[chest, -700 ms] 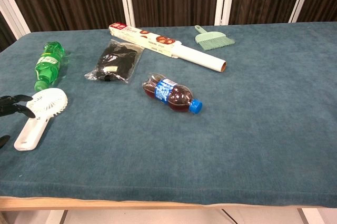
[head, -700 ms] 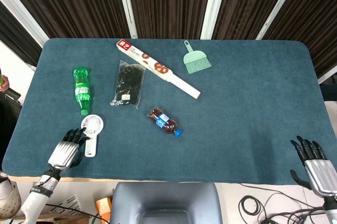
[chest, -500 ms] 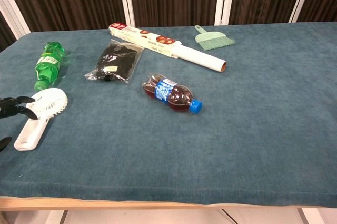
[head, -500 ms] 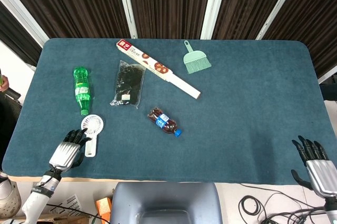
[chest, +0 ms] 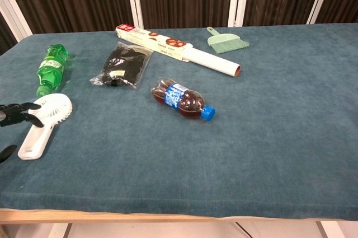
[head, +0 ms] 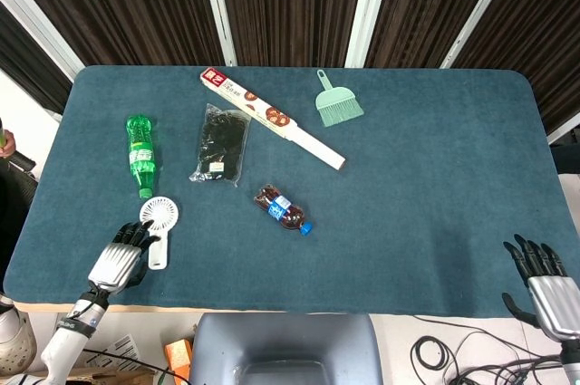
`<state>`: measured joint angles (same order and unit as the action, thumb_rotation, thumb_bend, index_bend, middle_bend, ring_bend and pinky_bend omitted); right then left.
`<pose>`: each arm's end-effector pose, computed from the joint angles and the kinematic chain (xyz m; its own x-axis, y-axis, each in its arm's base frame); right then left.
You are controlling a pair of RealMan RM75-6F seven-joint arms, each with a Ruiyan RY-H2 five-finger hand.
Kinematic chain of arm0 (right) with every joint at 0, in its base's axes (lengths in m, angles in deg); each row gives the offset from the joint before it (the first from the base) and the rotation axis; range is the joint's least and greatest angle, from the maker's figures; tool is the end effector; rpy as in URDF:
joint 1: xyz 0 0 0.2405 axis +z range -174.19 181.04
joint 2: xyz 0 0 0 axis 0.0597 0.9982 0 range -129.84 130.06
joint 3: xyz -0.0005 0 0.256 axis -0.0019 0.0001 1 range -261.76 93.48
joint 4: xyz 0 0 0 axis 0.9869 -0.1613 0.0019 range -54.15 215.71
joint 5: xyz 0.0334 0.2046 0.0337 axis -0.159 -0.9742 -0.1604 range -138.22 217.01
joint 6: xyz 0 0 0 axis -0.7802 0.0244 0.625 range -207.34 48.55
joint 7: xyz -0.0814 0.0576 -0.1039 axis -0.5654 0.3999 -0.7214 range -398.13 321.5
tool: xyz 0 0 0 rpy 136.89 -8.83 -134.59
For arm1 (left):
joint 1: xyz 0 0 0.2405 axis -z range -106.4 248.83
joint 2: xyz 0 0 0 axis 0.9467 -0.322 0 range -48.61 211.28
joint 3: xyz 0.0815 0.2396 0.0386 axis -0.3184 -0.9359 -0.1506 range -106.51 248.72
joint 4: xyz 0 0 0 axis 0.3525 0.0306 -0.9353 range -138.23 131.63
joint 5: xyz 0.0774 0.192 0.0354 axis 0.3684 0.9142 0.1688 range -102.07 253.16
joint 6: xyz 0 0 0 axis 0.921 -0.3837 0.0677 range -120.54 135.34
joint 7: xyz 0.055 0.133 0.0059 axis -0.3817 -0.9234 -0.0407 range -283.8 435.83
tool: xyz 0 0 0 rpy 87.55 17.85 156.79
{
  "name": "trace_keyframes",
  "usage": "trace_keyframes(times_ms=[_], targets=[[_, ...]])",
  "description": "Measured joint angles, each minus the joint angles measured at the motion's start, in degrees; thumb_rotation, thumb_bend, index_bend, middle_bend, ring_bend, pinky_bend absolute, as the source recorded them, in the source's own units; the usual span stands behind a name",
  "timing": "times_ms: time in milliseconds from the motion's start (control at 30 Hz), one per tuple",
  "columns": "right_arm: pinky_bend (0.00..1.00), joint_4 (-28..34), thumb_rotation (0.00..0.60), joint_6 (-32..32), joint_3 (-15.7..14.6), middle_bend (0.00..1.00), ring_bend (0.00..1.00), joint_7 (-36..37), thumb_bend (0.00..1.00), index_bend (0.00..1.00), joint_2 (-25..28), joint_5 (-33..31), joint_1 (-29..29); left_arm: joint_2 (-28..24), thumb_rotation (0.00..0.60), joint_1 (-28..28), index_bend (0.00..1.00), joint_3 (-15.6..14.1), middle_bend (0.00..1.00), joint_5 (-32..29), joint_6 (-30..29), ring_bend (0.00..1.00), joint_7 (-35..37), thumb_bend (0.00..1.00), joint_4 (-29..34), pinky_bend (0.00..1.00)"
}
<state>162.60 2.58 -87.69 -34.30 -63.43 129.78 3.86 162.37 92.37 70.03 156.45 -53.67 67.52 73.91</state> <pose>-0.3619 -0.1310 0.1572 0.5015 -0.1967 0.8425 -0.8601 -0.0080 0.5101 -0.3071 0.2468 0.0257 0.5434 0.3378 0.7685 0.8393 -0.2397 -0.4880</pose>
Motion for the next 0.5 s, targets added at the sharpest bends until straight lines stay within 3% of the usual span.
trace_keyframes(times_ms=[500], targets=[[0.0, -0.1, 0.6, -0.3, 0.2, 0.0, 0.0, -0.1, 0.29, 0.0, 0.0, -0.4, 0.0, 0.0, 0.6, 0.5, 0.25, 0.2, 0.0, -1.0, 1.0, 0.0, 0.1, 0.57, -0.4, 0.08]])
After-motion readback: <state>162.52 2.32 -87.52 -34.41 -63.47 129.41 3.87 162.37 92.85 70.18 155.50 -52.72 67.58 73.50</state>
